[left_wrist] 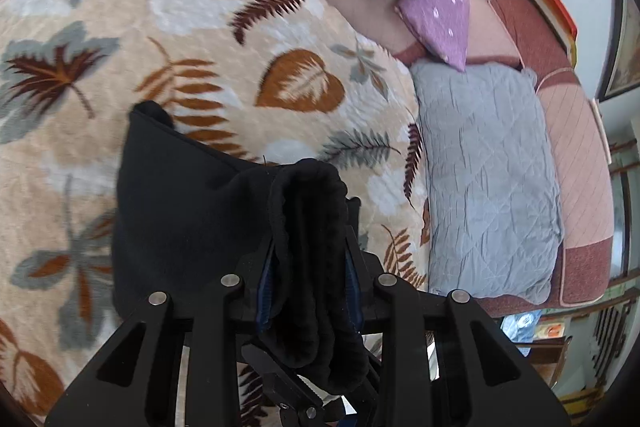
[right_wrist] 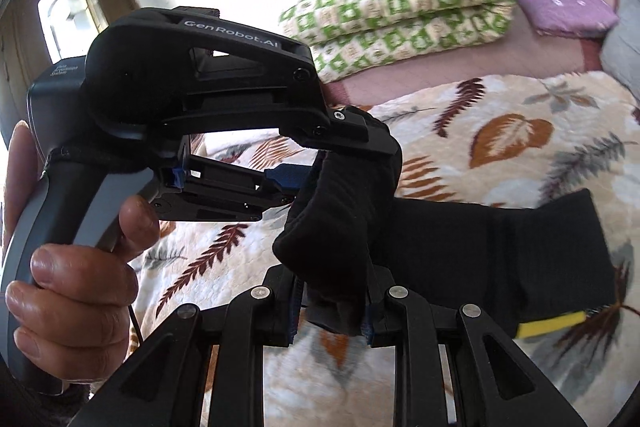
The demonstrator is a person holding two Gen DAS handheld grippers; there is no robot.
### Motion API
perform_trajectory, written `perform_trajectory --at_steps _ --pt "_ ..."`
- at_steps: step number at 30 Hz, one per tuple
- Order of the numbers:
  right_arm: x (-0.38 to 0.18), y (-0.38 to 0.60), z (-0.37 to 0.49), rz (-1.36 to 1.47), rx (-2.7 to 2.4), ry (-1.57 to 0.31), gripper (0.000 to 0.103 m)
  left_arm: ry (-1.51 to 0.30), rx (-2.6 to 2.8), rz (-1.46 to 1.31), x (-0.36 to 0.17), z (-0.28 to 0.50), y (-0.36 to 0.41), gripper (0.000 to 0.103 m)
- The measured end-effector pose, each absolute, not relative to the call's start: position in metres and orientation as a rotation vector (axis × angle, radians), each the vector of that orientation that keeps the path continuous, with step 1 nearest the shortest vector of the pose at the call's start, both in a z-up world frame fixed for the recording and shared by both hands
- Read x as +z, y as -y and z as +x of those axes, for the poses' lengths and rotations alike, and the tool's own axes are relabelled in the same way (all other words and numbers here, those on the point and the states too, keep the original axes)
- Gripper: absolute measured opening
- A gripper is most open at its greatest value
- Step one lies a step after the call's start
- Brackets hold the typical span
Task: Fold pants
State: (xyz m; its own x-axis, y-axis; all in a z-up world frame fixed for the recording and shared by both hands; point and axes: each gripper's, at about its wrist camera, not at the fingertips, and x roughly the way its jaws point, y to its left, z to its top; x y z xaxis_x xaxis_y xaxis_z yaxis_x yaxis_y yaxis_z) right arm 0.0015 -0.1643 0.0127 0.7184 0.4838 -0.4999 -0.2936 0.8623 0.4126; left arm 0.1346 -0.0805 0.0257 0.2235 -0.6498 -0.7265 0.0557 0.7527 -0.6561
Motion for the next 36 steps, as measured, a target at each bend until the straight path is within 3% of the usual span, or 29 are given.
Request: perform_trajectory --at_steps 10,17,20,29,33,36 --pt "-0.018 0.267 0.001 0.541 0.355 -0.628 0.023 -1.362 -0.547 -0.415 0.001 0.148 0.191 0.027" --pt "-0.058 0.321 0.012 0.783 0.372 -0.663 0.026 -1.392 -0.490 -0.308 -0.017 0.156 0.221 0.027" --pt "-0.078 0.335 0.018 0.923 0.384 -0.682 0.027 -1.417 -0.498 -0.293 -0.018 0.158 0.226 0.034" --pt "-0.098 0.362 0.009 1.179 0.423 -0.707 0.047 -1.398 -0.568 -0.388 0.015 0.153 0.195 0.035" --pt "-0.087 0.374 -0.002 1.187 0.419 -0.727 0.049 -1.346 -0.580 -0.457 0.033 0.145 0.148 0.035" --pt "-0.072 0.389 -0.013 1.189 0.415 -0.699 0.049 -1.300 -0.560 -0.492 0.037 0.134 0.104 0.049"
